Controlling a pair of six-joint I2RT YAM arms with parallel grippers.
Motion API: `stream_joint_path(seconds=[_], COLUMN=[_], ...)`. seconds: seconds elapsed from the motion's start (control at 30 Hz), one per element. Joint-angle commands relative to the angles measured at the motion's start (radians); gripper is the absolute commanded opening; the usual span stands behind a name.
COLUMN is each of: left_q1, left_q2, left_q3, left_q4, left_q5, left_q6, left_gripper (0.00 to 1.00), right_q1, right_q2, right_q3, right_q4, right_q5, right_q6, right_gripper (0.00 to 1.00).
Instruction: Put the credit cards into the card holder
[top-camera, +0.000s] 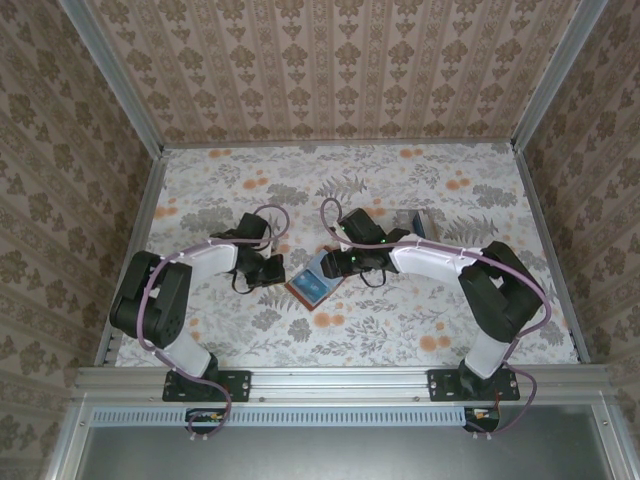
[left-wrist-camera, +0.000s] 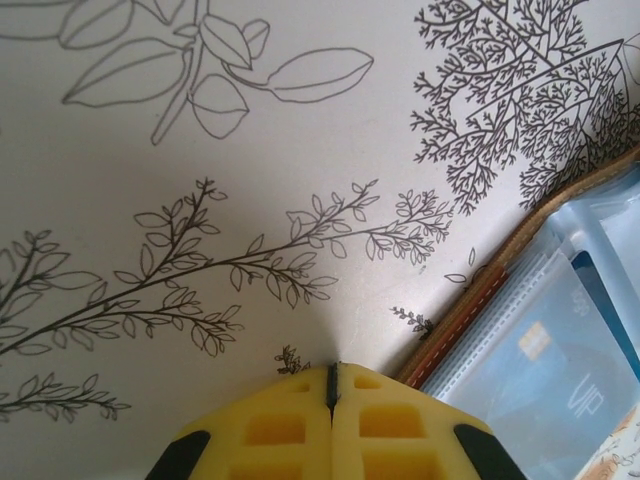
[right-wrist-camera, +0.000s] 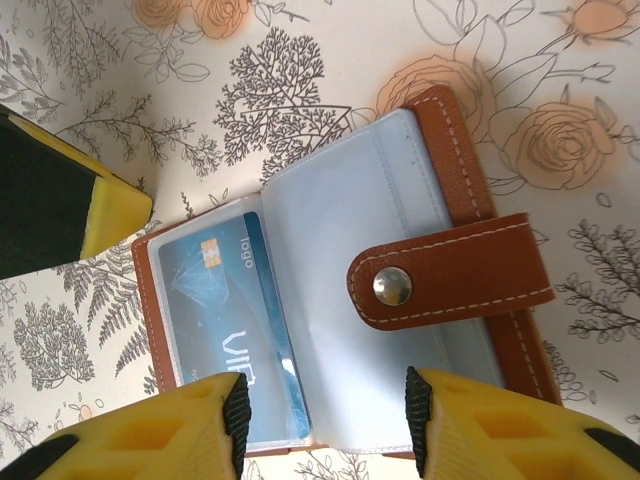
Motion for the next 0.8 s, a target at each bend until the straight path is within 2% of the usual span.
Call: stream_joint_path(seconds=[0.0, 0.3, 0.33, 0.43, 0.77], left_q1=[-0.029, -0.029, -0.058, -0.061, -0.066], left_q2=[0.034, 0.061, 0.063, 0.07, 0.08], left_q3=[-0.034, -0.013, -0.011, -0.008, 0.003], left_q4=[-0.01, -0.012, -0.012, -0.011, -0.012], left_q5=[-0.035, -0.028, -0.029, -0.029, -0.031], left_q6=[0.013, 0.016, 0.015, 0.013, 0.012], left_gripper=[0.0, 0.0, 0.0, 0.0, 0.0], right_q1=[-0.008, -0.007, -0.008, -0.006, -0.003], right_q2=[-0.022, -0.002, 0.003, 0.017, 0.035], right_q3=[0.012, -0.027, -0.026, -0.03, -0.059], right_q4=[-0.042, -0.011, -0.012, -0.008, 0.001], right_q5=[0.043, 0.041, 0.037, 0.028, 0.061], right_q6=[-0.018, 0.021, 0.022, 0.025, 0.015], right_gripper=[0.49, 0.5, 0.5, 0.5, 0.51])
